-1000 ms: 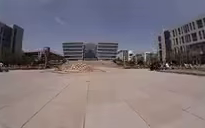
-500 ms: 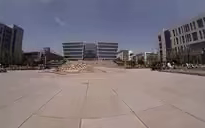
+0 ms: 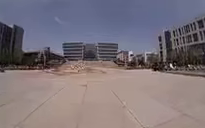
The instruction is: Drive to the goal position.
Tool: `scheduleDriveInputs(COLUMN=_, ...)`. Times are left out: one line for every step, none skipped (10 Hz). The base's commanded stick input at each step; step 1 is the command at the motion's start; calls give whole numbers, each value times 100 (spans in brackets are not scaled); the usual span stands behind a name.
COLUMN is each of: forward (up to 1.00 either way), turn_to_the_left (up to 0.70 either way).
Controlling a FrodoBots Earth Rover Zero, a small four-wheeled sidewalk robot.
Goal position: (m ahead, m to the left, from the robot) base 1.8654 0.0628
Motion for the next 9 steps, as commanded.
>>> scheduleDriveInputs(forward=70, turn_to_the_left=2)
scheduleDriveInputs(forward=70, turn_to_the_left=2)
scheduleDriveInputs(forward=70, turn_to_the_left=2)
scheduleDriveInputs(forward=70, turn_to_the_left=2)
scheduleDriveInputs(forward=70, turn_to_the_left=2)
scheduleDriveInputs(forward=70, turn_to_the_left=-3)
scheduleDriveInputs(forward=70, turn_to_the_left=-18)
scheduleDriveInputs(forward=70, turn_to_the_left=-30)
scheduleDriveInputs(forward=70, turn_to_the_left=2)
